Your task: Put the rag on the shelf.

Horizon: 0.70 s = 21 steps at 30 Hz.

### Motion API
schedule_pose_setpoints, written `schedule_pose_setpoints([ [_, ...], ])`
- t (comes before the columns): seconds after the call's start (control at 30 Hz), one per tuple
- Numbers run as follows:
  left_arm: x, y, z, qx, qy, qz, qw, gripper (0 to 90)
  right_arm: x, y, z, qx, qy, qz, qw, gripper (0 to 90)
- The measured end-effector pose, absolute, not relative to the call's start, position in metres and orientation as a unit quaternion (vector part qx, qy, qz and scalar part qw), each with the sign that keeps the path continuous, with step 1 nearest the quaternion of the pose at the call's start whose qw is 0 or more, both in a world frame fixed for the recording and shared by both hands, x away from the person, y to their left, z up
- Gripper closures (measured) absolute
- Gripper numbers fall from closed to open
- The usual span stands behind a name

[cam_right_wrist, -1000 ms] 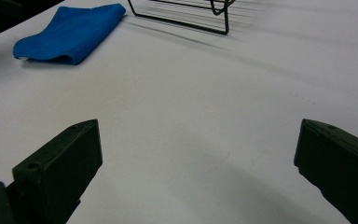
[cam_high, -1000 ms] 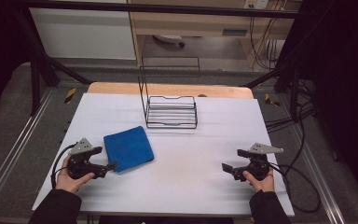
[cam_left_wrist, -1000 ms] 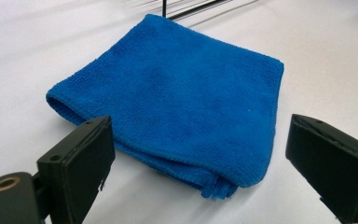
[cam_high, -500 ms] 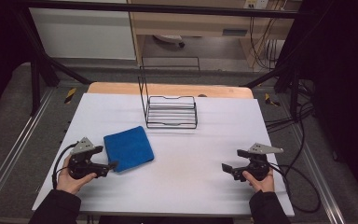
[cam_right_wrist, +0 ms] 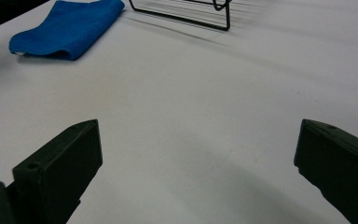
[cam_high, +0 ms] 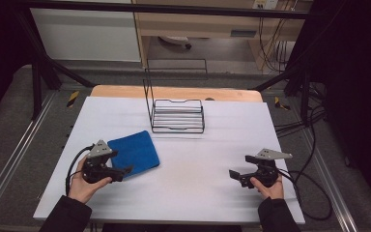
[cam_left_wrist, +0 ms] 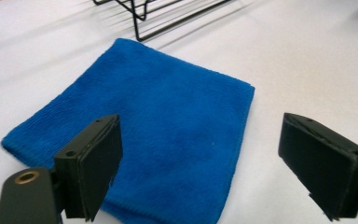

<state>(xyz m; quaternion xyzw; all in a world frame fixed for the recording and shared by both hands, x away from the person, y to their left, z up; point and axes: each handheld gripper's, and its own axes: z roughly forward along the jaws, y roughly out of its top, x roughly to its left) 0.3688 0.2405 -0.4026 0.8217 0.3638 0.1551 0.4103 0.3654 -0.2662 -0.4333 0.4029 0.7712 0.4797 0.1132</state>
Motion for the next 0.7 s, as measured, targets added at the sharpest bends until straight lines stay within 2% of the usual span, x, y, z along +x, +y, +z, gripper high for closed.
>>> schedule_pose_setpoints([
  [0.3, 0.374, 0.211, -0.403, 0.839, 0.35, 0.16, 0.384, 21.8, 0.365, -0.265, -0.433, 0.403, 0.772, 0.478, 0.113, 1.4],
  [0.43, 0.378, 0.19, -0.407, 0.853, 0.338, 0.156, 0.365, 28.1, 0.365, -0.265, -0.433, 0.403, 0.772, 0.478, 0.113, 1.5],
  [0.67, 0.385, 0.166, -0.415, 0.866, 0.326, 0.145, 0.35, 46.4, 0.366, -0.265, -0.434, 0.403, 0.774, 0.475, 0.114, 1.5],
  [0.7, 0.386, 0.163, -0.417, 0.867, 0.326, 0.144, 0.347, 46.4, 0.366, -0.265, -0.434, 0.403, 0.774, 0.475, 0.114, 1.5],
])
